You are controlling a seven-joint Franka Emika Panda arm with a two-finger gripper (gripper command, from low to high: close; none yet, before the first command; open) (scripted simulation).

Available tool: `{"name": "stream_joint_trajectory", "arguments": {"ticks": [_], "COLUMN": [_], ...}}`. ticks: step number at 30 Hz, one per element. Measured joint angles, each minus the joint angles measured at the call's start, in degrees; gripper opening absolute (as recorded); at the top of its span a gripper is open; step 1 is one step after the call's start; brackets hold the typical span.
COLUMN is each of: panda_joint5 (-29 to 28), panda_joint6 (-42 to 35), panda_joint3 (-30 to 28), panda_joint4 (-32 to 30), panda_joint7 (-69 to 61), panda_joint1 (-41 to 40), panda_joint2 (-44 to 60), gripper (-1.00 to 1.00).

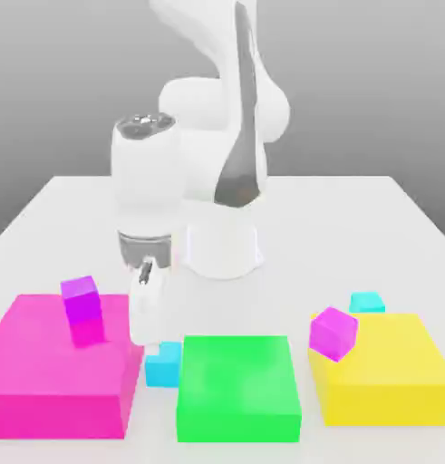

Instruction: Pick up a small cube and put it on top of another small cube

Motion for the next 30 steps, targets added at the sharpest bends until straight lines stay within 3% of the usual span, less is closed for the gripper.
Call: {"name": "stream_joint_trajectory", "arguments": {"ticks": [5,6,14,20,25,30], "panda_joint5": [-5.3,-5.64,-5.43,0.88,6.41,4.0], "panda_joint6": [8.27,9.85,9.24,-0.26,-9.85,-22.0], "panda_joint3": [-6.22,-7.37,-7.03,-3.93,-7.32,-12.3], "panda_joint4": [1.66,2.01,1.84,-0.37,4.15,5.87], "panda_joint7": [4.45,4.74,4.58,-0.06,-9.96,-16.26], "panda_joint1": [5.09,6.17,5.89,4.54,3.66,-1.12], "panda_joint2": [10.26,12.18,11.29,-0.44,-9.26,-19.16], "gripper": [0.0,-1.0,-1.0,-1.0,-1.0,-1.0]}}
